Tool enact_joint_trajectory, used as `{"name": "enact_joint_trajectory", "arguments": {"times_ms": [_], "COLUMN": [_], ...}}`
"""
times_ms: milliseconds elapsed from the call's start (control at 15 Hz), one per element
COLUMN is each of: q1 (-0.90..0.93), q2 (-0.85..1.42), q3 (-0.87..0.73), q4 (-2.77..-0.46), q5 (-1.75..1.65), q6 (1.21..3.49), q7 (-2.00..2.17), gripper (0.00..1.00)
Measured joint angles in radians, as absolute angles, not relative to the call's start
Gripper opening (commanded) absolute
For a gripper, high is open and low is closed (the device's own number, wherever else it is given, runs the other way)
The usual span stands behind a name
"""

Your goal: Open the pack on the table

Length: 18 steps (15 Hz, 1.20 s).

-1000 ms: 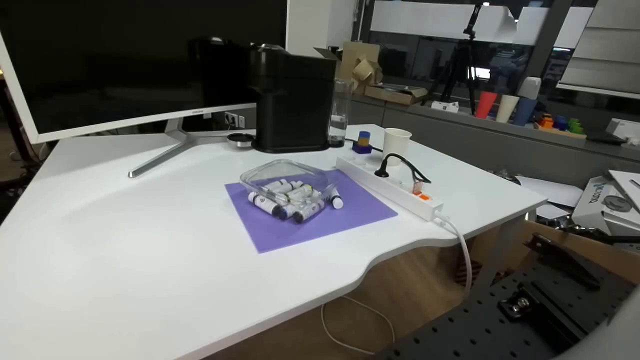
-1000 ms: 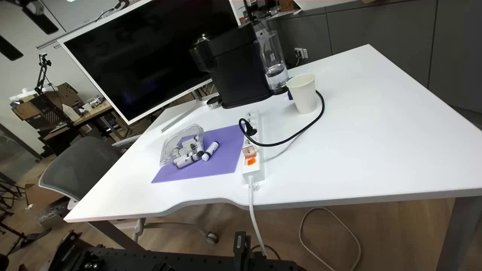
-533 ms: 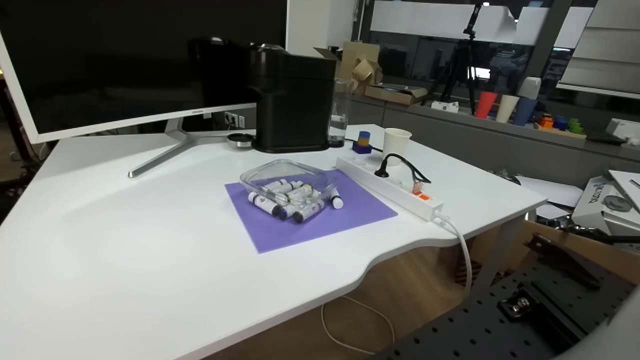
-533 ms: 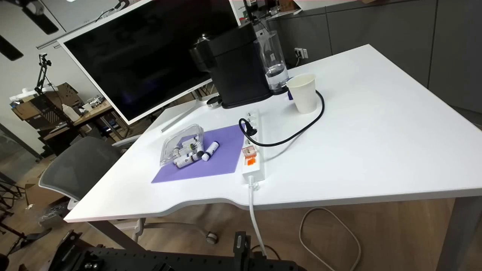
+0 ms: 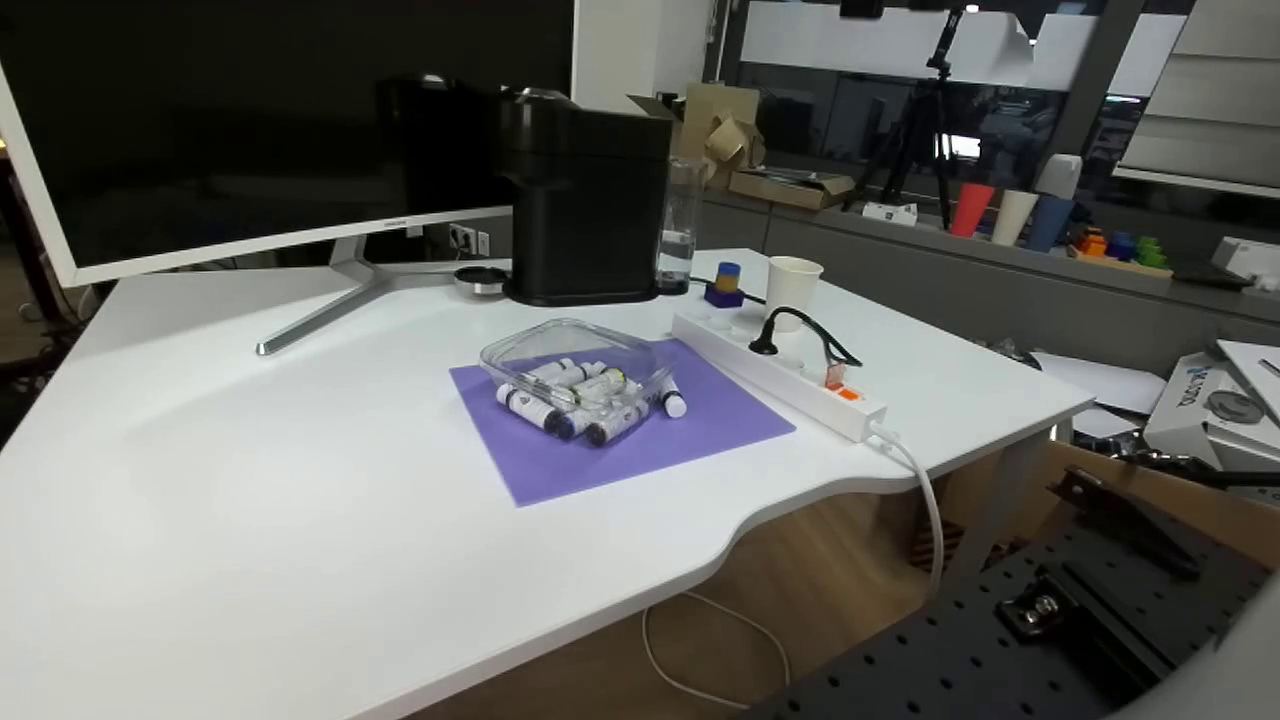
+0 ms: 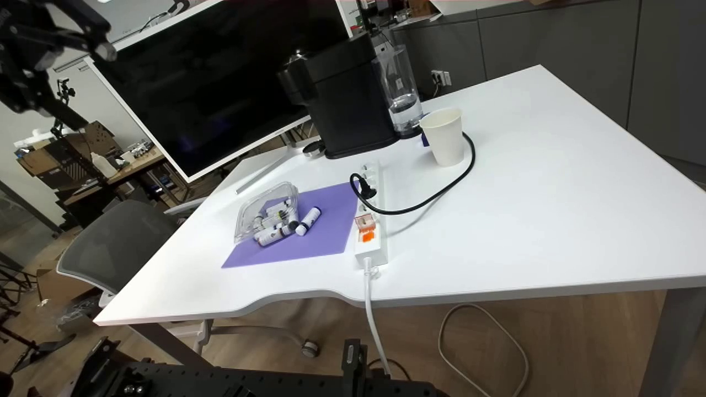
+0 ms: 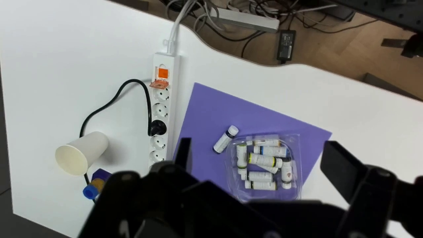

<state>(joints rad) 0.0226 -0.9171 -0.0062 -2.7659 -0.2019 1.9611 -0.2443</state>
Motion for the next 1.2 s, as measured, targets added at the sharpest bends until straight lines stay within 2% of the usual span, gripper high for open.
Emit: {"name": "enact_joint_trajectory", "arguments": {"times_ms": [667, 1200], "q1": [0.072, 0.106], "q2": [-0.446, -0.153], "q3": [-0.004, 0.044], "q4": [-2.816, -2.811], "q5": [-0.254, -0.214], "q6": [2.529, 2.716], "q7": [-0.293, -0.283], "gripper": [1.00, 1.00]}}
